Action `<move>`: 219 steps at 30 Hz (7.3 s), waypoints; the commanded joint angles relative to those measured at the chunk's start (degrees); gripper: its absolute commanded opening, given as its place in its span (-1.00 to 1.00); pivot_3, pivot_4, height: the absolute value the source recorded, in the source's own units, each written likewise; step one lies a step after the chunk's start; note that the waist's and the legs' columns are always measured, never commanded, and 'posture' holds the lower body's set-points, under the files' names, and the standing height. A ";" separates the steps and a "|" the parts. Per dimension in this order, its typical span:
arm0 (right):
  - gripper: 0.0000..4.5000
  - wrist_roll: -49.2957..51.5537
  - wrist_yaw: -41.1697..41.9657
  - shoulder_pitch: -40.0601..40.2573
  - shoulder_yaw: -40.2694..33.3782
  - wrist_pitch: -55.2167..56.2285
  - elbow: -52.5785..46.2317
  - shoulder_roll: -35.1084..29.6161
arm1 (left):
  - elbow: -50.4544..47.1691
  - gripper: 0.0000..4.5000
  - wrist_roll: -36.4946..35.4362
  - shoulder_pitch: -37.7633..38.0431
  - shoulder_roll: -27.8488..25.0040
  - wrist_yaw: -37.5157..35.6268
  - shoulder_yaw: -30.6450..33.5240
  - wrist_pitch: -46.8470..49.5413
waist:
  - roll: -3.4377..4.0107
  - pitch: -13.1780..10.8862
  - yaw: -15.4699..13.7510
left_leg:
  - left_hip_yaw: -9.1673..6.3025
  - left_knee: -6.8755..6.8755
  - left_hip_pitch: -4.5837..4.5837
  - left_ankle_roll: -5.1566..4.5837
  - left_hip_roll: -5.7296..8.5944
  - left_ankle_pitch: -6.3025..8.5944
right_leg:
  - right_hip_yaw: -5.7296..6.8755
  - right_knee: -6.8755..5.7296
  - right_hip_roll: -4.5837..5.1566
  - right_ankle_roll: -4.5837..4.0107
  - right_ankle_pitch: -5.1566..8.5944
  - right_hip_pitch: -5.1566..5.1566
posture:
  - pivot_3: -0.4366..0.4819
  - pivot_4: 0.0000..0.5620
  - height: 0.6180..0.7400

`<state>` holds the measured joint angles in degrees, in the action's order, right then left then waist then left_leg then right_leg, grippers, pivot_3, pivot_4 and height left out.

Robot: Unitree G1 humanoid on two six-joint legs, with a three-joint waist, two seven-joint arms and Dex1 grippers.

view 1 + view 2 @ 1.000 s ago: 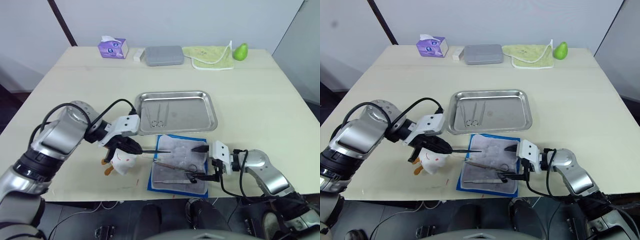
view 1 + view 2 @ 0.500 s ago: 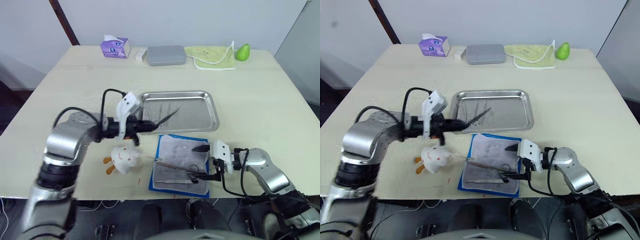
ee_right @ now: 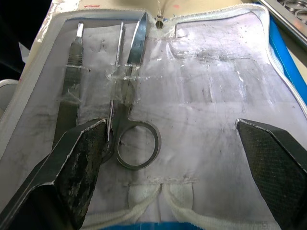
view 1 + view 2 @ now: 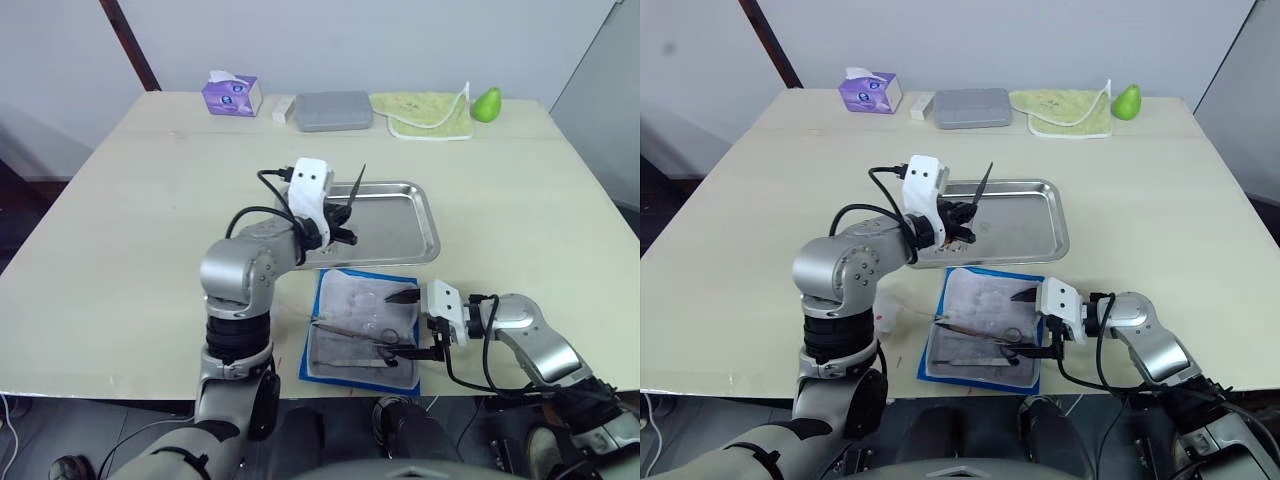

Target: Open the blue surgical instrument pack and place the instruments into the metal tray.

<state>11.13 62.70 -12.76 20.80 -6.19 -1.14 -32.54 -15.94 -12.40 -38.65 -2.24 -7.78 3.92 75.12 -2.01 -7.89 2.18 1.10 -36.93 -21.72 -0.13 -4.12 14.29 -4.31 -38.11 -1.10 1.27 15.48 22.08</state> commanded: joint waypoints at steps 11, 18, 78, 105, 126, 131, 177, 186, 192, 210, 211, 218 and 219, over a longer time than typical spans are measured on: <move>1.00 -4.87 -0.05 3.06 2.70 -3.77 3.76 -3.14 | 10.74 -0.97 4.46 -3.21 6.57 8.73 -1.83 -2.88 | 0.00 0.00 -0.15 | 0.00 -0.01 -0.04 0.01 0.24 0.00 | 0.00 0.13 0.21 0.24 0.01 -0.05 | -0.05 -0.47 1.00; 1.00 -4.90 -0.34 3.09 2.84 -3.90 3.70 -2.88 | 11.09 -0.97 4.39 -3.07 6.64 9.17 -1.43 -2.04 | -0.01 -0.01 -0.14 | -0.02 -0.01 -0.04 0.01 0.26 0.00 | 0.01 0.13 0.21 0.26 0.02 -0.05 | -0.05 -0.47 1.00; 1.00 -1.17 -0.05 6.96 -2.02 -2.38 0.26 -3.56 | 3.58 0.98 -27.51 36.94 -46.79 -77.30 12.47 -47.17 | 0.29 -0.43 -0.40 | 0.16 0.18 -0.14 0.05 0.04 -0.02 | -0.04 0.22 0.79 0.06 0.24 0.34 | -0.05 -0.47 1.00; 1.00 36.56 7.50 26.38 -53.50 -26.73 -36.12 -24.55 | 7.08 0.98 -21.75 28.16 -45.37 -79.19 -0.72 -56.38 | 0.62 -1.31 -1.47 | -0.18 -0.27 -2.01 0.02 0.91 -0.01 | 0.40 0.12 1.09 0.58 0.23 1.52 | -0.05 -0.47 1.00; 1.00 44.27 3.64 35.79 -69.06 -32.83 -45.79 -23.11 | 21.38 0.98 -7.76 16.25 -33.13 -79.21 -18.62 -69.84 | 0.52 -1.50 -1.51 | -0.25 -0.62 -2.02 0.00 1.02 -0.02 | 0.34 0.02 1.09 0.89 0.01 1.34 | -0.05 -0.47 1.00; 1.00 44.50 3.15 36.07 -69.19 -32.72 -46.14 -22.99 | 27.83 0.98 -5.34 15.90 -31.92 -80.94 -19.08 -76.97 | 0.54 -1.48 -1.59 | -0.25 -0.65 -2.00 0.00 1.02 -0.03 | 0.34 0.00 1.11 0.89 0.01 1.33 | -0.05 -0.47 1.00; 1.00 17.78 -23.03 13.12 -20.48 -31.35 -42.94 -17.98 | 41.82 0.98 2.55 13.01 -28.37 -81.07 -23.44 -87.64 | 1.59 -0.47 -1.26 | -0.15 -1.19 -1.13 -0.02 1.04 -0.01 | 0.16 -0.68 1.07 1.08 0.24 0.61 | -0.05 -0.47 1.00; 1.00 3.98 -20.43 2.90 -3.64 -25.76 -32.36 -14.40 | 39.79 0.98 2.43 13.47 -28.54 -80.99 -23.34 -86.16 | 1.57 -0.48 -1.27 | -0.12 -1.19 -1.15 -0.04 1.03 0.00 | 0.14 -0.67 1.05 1.07 0.25 0.65 | -0.05 -0.47 1.00; 1.00 1.03 -18.45 1.58 -1.49 -23.69 -29.27 -12.59 | 40.42 0.98 2.54 13.97 -28.79 -80.99 -23.02 -86.75 | 1.57 -0.48 -1.29 | -0.12 -1.19 -1.15 -0.05 1.03 0.00 | 0.15 -0.68 1.05 1.07 0.26 0.65 | -0.05 -0.47 1.00; 1.00 -2.78 -16.67 3.72 0.68 -24.57 -31.44 -9.67 | 39.36 0.98 2.76 14.16 -29.15 -80.94 -23.19 -85.94 | 1.57 -0.48 -1.18 | -0.13 -1.19 -1.14 -0.07 1.02 0.02 | 0.15 -0.70 1.03 1.06 0.26 0.66 | -0.05 -0.47 1.00; 1.00 -2.72 -16.53 3.78 0.68 -24.81 -31.64 -9.59 | 39.52 0.98 2.81 14.11 -29.16 -80.95 -23.19 -86.00 | 1.57 -0.48 -1.18 | -0.13 -1.19 -1.14 -0.07 1.02 0.02 | 0.15 -0.69 1.03 1.06 0.27 0.66 | -0.05 -0.47 1.00; 1.00 -3.22 -15.96 3.95 1.00 -26.53 -32.33 -9.77 | 40.06 0.98 2.93 14.15 -29.18 -80.96 -23.21 -86.38 | 1.57 -0.48 -1.18 | -0.13 -1.19 -1.14 -0.07 1.02 0.02 | 0.15 -0.69 1.03 1.06 0.27 0.66 | -0.05 -0.47 1.00; 1.00 -3.60 -15.88 4.04 1.40 -26.69 -32.35 -9.83 | 40.02 0.98 2.92 14.19 -29.19 -80.93 -23.20 -86.38 | 1.57 -0.48 -1.18 | -0.13 -1.19 -1.14 -0.07 1.02 0.02 | 0.15 -0.69 1.03 1.06 0.27 0.66 | -0.05 -0.47 1.00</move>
<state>8.06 46.78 -8.95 21.97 -32.58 -31.33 -42.19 22.00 -11.38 -26.23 -30.65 -88.12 -17.97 -11.95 -0.44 -8.37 1.00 0.97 -38.12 -22.86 -0.20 -3.10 14.31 -4.16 -38.80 -0.07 2.33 15.75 22.74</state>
